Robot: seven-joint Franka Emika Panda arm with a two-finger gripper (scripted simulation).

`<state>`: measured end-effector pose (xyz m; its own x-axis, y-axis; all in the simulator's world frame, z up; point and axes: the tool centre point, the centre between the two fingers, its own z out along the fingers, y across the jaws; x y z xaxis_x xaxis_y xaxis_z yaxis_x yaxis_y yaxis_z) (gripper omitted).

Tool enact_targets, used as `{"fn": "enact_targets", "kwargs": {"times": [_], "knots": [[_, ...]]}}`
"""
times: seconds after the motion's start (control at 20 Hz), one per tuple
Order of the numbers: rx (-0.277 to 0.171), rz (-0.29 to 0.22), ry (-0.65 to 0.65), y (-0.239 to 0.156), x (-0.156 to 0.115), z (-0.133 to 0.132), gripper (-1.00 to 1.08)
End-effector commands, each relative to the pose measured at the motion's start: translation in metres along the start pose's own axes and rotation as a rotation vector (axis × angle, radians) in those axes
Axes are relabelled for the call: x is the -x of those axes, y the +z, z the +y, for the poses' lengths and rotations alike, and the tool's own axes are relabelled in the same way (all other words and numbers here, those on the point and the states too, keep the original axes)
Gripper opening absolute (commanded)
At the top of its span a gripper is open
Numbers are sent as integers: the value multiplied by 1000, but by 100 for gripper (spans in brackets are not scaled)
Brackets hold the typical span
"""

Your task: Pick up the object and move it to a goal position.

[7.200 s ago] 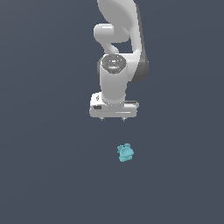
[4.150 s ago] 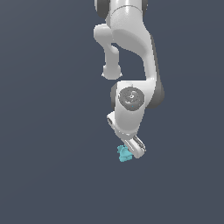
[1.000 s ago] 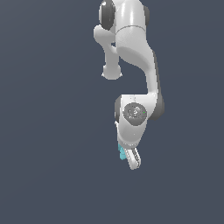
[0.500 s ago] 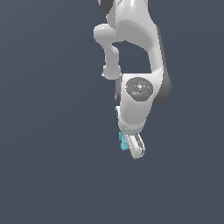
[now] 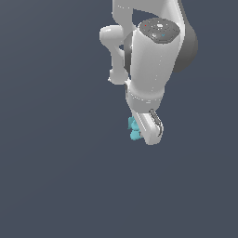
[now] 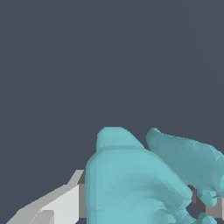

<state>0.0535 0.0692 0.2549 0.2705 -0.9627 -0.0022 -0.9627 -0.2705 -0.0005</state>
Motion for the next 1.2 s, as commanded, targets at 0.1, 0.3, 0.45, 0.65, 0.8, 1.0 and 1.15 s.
{"fn": "enact_targets", "kwargs": {"times": [0.1, 0.3, 0.45, 0.65, 0.8, 1.0, 1.15], "knots": [[1, 1, 1, -53, 4, 13, -100], [1, 2, 1, -99, 8, 23, -100], [1, 2, 1, -133, 11, 30, -100], [1, 2, 1, -175, 15, 39, -100], [1, 2, 1, -201, 17, 44, -100], [1, 3, 0, -227, 20, 48, -100], [1, 2, -1, -241, 21, 50, -100]]}}
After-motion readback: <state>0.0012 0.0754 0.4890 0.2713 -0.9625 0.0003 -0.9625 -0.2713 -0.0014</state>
